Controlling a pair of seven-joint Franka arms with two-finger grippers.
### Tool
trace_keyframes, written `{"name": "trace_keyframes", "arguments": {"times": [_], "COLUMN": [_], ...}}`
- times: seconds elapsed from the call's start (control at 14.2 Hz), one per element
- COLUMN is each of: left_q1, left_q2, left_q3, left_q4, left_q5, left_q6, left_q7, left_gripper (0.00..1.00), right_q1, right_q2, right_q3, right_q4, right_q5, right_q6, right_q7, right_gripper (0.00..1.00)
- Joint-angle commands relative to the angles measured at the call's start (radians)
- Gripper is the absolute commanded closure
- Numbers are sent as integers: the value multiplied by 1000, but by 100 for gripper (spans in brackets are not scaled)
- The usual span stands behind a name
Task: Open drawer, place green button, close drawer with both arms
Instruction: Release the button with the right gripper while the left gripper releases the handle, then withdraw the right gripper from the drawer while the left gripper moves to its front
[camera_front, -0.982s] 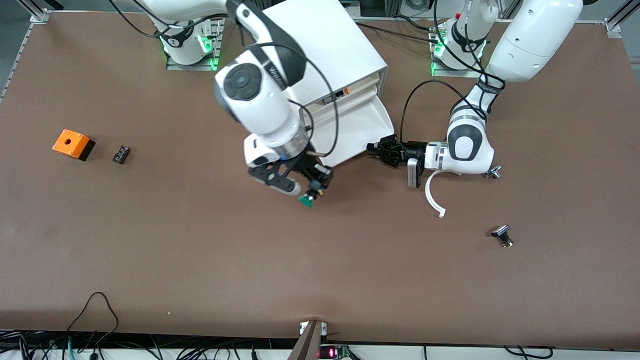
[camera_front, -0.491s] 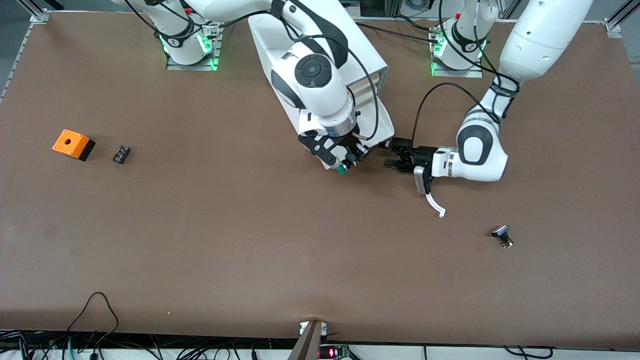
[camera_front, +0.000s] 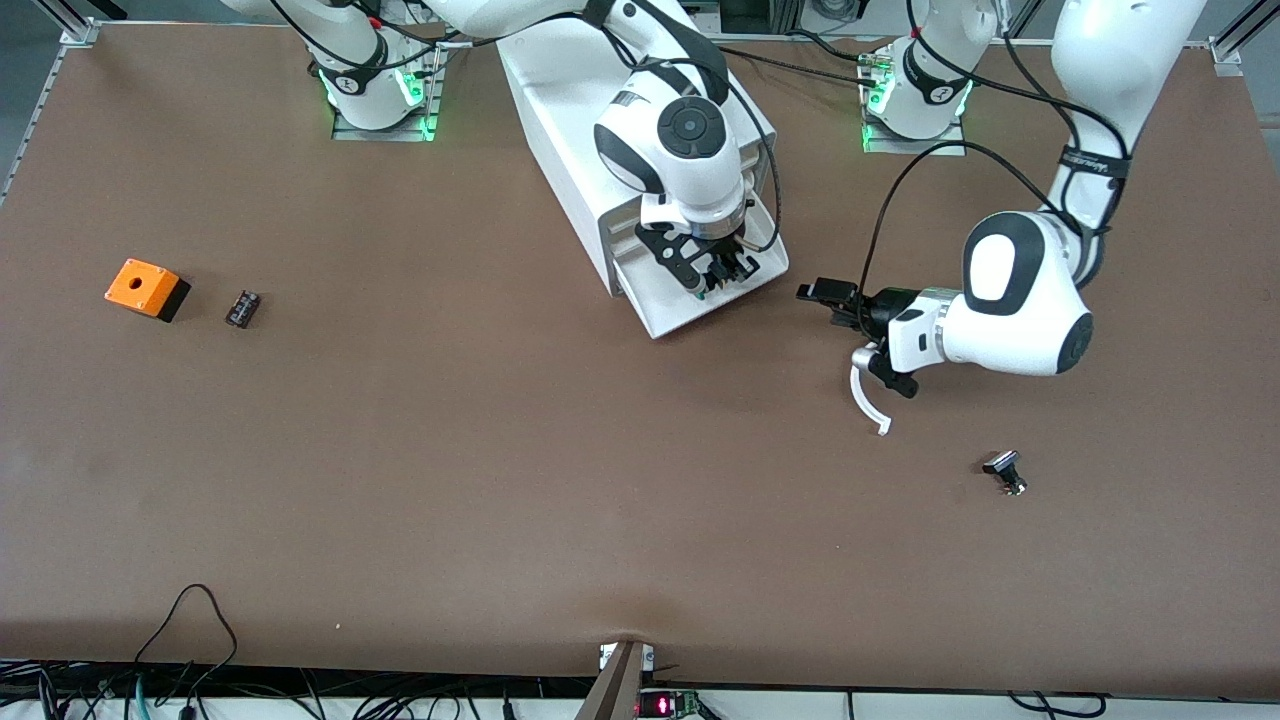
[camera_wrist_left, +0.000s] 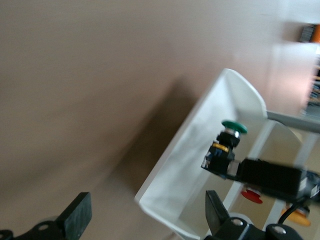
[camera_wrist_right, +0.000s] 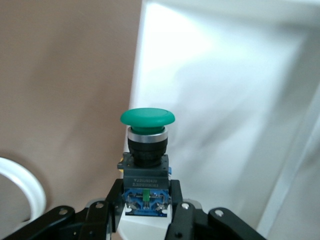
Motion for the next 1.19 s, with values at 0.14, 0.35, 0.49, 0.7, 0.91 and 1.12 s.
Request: {"name": "trace_keyframes", "arguments": {"times": [0.14, 0.35, 0.49, 0.7, 0.91, 1.12], "left_q1": [-36, -21, -3, -7, -23, -99], "left_q2": [10, 86, 149, 168, 163, 157], "left_q3": [-12, 2, 4, 2, -10, -18], "left_q4": [194, 357, 461, 477, 431, 364], "left_q5": [372, 470, 515, 545, 548, 549], "left_q6": [-114, -186, -246, -250, -182, -106], "left_q7": [-522, -550, -543, -534, -706, -935], "left_gripper": [0, 0, 0, 0, 2, 5], "right_q1": [14, 9, -27, -101, -149, -178], "right_q2": [-4, -8, -20, -34, -68, -129], "right_q3": [-9, -14, -47, -54, -69, -156], "right_q4": [-37, -27, 24, 76, 85, 55], "right_q5": [19, 5, -21, -43, -64, -56], "right_q6": [5, 5, -15, -76, -71, -96], "right_q7": [36, 27, -72, -387, -814, -1077], "right_gripper": [22, 2, 1, 1, 1, 1]}}
